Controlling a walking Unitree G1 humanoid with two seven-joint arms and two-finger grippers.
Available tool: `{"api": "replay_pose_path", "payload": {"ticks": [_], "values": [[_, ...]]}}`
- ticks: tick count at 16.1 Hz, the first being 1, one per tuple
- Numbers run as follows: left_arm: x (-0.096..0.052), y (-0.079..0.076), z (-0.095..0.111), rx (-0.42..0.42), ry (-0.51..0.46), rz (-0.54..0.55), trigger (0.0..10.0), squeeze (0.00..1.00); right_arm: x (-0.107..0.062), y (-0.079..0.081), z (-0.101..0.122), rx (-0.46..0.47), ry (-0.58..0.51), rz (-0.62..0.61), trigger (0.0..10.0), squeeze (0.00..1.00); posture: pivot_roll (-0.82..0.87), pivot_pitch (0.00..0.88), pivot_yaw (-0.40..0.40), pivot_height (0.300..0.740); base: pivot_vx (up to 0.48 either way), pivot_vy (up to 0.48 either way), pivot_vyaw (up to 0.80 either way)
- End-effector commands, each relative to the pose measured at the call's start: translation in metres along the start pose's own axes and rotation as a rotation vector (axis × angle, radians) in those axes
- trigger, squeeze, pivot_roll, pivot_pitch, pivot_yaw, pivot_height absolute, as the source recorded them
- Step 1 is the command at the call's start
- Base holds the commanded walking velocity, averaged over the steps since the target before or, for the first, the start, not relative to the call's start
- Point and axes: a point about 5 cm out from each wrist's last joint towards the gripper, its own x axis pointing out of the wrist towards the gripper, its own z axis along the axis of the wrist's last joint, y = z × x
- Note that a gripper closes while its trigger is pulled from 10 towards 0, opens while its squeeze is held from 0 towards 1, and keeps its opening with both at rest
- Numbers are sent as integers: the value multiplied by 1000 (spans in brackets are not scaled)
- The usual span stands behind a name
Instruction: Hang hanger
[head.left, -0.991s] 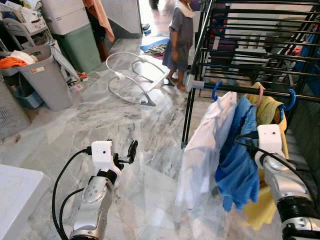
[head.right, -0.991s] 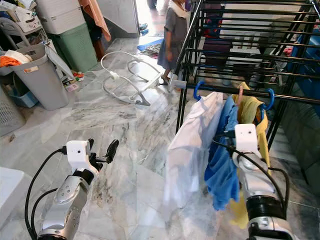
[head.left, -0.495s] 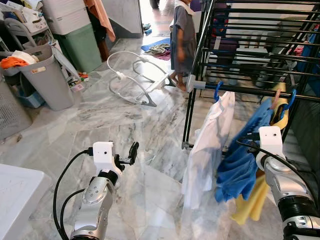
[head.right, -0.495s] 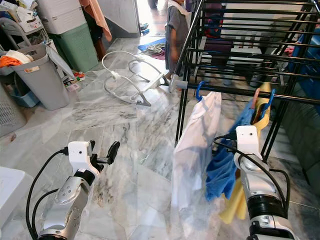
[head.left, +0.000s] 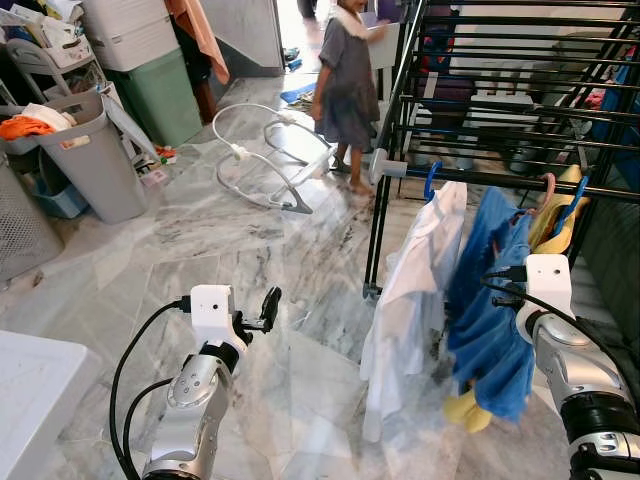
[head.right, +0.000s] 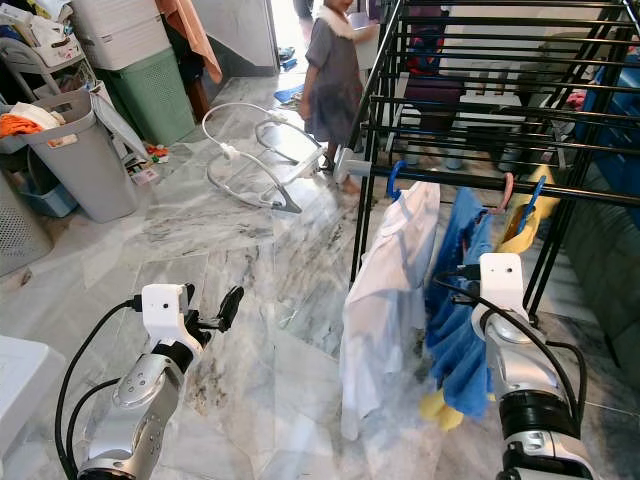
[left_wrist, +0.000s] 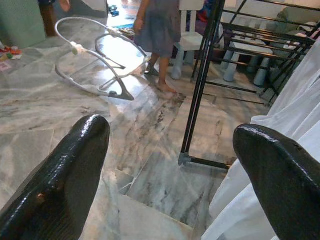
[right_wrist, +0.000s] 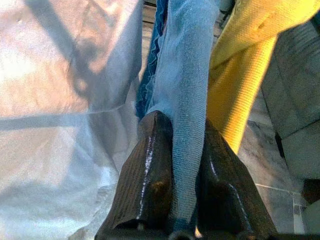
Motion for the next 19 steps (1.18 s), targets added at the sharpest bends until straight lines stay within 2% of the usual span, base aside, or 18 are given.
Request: {"api": "replay_pose_path", "payload": {"ticks": [1, 3, 7, 8, 13, 18, 19], "values": [[1, 3, 0, 21, 16, 7, 10000, 0, 0, 4, 0, -34, -6, 43, 10000, 0, -173, 0, 122, 740, 0, 0, 0], [1, 3, -1, 21, 22, 8, 10000, 0, 0, 10, 1, -70, -21, 100, 10000, 0, -173, 0, 122, 740, 0, 0, 0], [0, 2, -2, 23, 30, 8, 10000, 0, -1, 9, 3, -115, -31, 124, 10000, 0, -172, 0, 121, 740, 0, 0, 0], [1, 3, -3, 23, 34, 9, 10000, 0, -1, 7, 3, -118, -33, 124, 10000, 1000, -172, 0, 121, 740, 0, 0, 0], [1, 1, -4, 20, 42, 4, 10000, 0, 0, 0, 3, -131, -37, 92, 10000, 1000, -174, 0, 121, 740, 0, 0, 0], [2, 0, -4, 11, 48, 5, 10000, 0, 2, -16, 12, -123, -45, 19, 10000, 1000, -172, 0, 122, 740, 0, 0, 0], [1, 0, -4, 10, 51, 6, 10000, 0, 2, -19, 14, -129, -51, 3, 10000, 961, -172, 0, 122, 740, 0, 0, 0]]}}
